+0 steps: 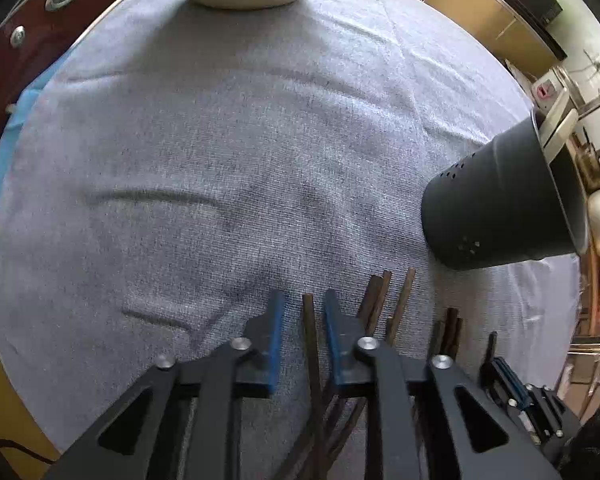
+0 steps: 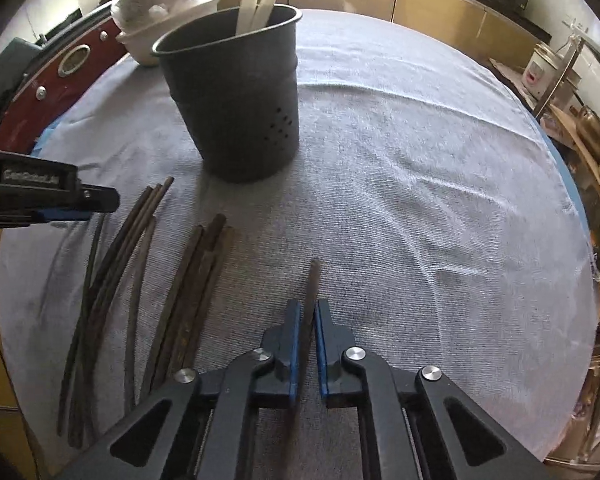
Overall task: Organize utensils
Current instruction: 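Close the left gripper on a dark chopstick while the right gripper grasps another chopstick, then lift both held chopsticks over the black cup and lower them into it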
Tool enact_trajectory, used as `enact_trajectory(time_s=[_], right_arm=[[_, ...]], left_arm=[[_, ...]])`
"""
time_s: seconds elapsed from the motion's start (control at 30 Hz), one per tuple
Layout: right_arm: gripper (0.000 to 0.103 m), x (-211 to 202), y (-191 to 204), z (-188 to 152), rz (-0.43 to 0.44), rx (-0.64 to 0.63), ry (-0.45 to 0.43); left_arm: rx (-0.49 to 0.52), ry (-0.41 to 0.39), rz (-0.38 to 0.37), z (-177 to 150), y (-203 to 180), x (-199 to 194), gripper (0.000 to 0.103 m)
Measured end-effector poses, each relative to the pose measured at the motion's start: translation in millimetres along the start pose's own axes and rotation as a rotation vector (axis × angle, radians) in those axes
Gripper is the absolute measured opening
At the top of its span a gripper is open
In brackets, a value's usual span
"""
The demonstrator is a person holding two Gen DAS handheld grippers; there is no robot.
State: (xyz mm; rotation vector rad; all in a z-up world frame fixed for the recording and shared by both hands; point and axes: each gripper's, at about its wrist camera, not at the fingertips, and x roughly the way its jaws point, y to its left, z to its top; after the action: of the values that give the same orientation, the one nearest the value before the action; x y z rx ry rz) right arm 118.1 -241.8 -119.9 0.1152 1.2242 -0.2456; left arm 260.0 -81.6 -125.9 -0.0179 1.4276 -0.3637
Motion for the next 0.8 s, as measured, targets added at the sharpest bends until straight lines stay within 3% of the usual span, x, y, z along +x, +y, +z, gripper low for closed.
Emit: enact_trajectory(time_s=[0.03,0.07,0.23,0.4,0.57,0.8], right_arm=[[0.006,-2,-4,-1,0.019,0.008,-0.003],[0.006,-6,-7,-1,0.04,0.019,-0.018],[0.006,-39,-17,-1,0.088,0.04,-0.115],[0.006,-90,-29,5,0.195,0.065,-0.255],[0.006,-145,-38,18,0.305,0.076,-0.468],[0.006,-196,-35,46,0.311,0.05,-0.712]], left_arm=[[0.01,-0.007,0.003,-1,-2,0,0.008],[0.016,-0.008,0.001,-2,-3,1,0.007],[0.02,-0.037,-0.029,-15,0,-10,0.005],[0.053,-0.145,-0.075,-28,-7,-55,0.005],[0.091,-0.307,-0.131,-33,-26,-121,0.005],[0.118,-0.527,-0.176,-20,-46,-194,0.005]])
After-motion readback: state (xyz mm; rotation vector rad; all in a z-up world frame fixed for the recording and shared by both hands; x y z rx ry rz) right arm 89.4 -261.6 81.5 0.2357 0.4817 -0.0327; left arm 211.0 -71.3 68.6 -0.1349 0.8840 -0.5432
